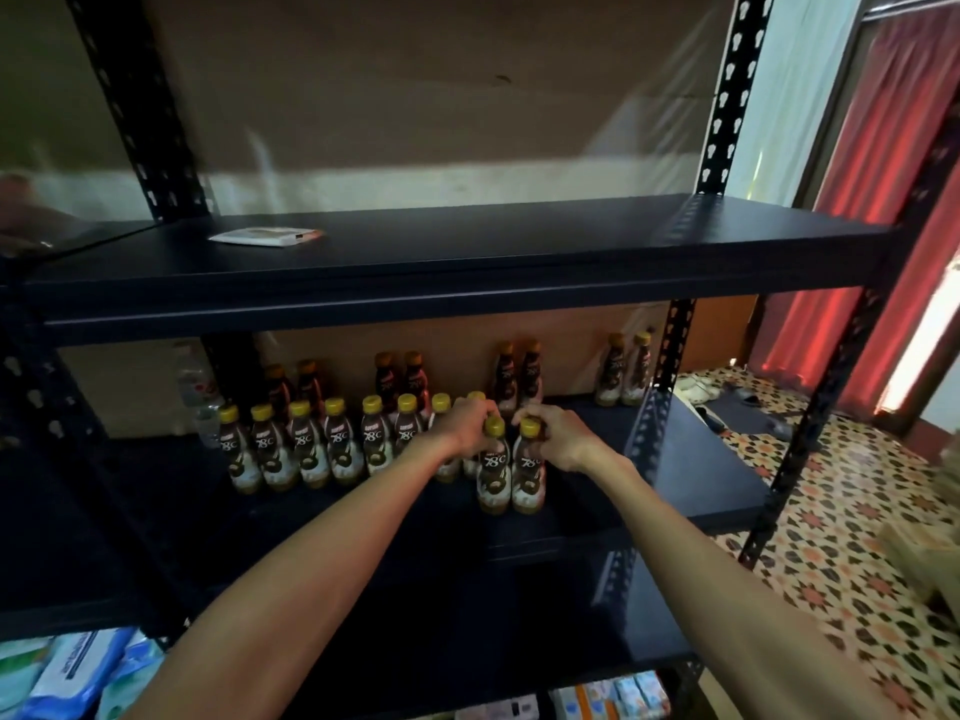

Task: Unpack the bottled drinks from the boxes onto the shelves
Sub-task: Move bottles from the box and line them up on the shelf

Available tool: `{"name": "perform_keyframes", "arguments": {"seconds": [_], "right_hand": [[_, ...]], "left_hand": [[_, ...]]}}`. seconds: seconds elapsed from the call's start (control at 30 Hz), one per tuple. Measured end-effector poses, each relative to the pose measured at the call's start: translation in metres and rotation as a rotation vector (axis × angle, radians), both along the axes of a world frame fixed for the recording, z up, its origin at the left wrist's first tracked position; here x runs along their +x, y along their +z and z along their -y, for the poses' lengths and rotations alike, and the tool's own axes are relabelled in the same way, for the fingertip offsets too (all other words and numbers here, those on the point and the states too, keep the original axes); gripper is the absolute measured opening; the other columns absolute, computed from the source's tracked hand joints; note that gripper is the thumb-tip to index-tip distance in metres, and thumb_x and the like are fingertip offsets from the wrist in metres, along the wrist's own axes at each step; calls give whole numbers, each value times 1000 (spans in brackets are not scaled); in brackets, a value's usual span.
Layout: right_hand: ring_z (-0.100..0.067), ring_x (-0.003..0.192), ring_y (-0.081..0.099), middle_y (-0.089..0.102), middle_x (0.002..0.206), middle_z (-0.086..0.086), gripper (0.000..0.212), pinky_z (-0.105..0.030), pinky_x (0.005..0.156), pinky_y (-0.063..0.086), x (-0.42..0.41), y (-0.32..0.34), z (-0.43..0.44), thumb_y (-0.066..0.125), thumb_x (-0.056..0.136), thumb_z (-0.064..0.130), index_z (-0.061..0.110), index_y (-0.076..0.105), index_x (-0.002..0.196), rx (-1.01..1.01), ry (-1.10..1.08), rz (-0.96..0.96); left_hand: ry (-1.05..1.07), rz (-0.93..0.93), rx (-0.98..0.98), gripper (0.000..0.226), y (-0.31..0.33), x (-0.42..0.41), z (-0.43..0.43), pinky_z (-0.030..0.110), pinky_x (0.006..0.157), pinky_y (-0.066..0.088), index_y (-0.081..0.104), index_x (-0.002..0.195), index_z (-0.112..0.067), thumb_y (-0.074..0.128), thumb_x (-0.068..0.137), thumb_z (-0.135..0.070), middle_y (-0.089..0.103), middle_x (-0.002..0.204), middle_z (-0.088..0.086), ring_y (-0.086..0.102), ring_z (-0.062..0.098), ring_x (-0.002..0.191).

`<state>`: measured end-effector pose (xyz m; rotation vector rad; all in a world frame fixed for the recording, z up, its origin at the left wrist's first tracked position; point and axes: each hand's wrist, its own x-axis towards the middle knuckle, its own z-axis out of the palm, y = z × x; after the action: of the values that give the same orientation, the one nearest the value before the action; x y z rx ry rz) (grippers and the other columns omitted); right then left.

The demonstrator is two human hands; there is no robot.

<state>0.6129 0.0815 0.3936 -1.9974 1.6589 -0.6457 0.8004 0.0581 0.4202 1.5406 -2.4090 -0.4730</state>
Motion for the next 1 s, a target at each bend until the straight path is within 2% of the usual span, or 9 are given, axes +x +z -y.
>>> {"name": "perform_keyframes", "arguments": {"seconds": [0.07,0.17,0.3,0.43,0.53,0.6,0.8,0.9,1.0], "right_hand": [[-15,109,58,58,117,6,41,-16,80,37,-10,-4,3,72,85,2,22,64,120,-19,-46,33],[-17,107,61,64,117,0,51,-23,81,45,-22,-7,8,73,84,3,27,61,128,-20,-94,71],[-13,104,60,64,111,2,50,-21,82,42,-33,-10,17,72,83,1,21,62,128,-60,-108,96],[-18,106,61,65,109,-3,44,-26,87,45,-34,-12,26,72,82,-1,14,63,123,-77,-114,107],[-25,111,61,64,114,-9,46,-29,96,46,-33,-18,39,73,77,5,19,64,120,-135,-105,75],[-23,109,63,67,112,-8,45,-25,92,45,-33,-20,47,72,77,3,18,65,119,-145,-108,78],[-14,103,62,65,105,2,48,-15,85,39,-33,-22,58,73,80,-2,13,65,125,-147,-124,146],[-17,107,63,67,111,0,55,-22,92,46,-33,-27,63,74,81,0,15,61,132,-143,-143,167],[-20,111,64,68,119,-5,61,-33,101,50,-30,-28,64,73,82,0,18,57,138,-144,-140,181]], "left_hand": [[-19,-13,-8,40,-1,-12,4,29,88,44,62,119,-12,79,84,-22,57,114,2,56,18,108],[-31,-25,-7,50,-4,-29,11,33,95,48,58,129,-13,78,84,-23,62,121,8,59,23,115],[-37,104,-121,57,-5,-40,21,42,95,45,47,136,-26,74,86,-35,59,124,9,57,28,116],[-78,212,-283,53,-8,-40,34,40,97,40,47,135,-23,71,89,-34,59,125,4,53,25,119],[-72,354,-369,55,-4,-43,43,44,109,32,49,139,-21,69,89,-35,47,146,4,39,27,139],[-78,399,-381,53,-1,-47,47,45,112,31,50,138,-19,68,91,-32,38,155,6,33,28,144],[-28,400,-413,31,3,-50,56,40,95,48,61,115,-21,72,88,-33,54,128,0,54,21,117],[8,373,-397,26,3,-51,56,39,96,47,61,112,-21,70,90,-32,56,121,-2,56,19,111],[21,318,-380,21,-1,-50,56,33,85,47,60,112,-20,66,93,-28,60,117,0,58,17,103]]}}
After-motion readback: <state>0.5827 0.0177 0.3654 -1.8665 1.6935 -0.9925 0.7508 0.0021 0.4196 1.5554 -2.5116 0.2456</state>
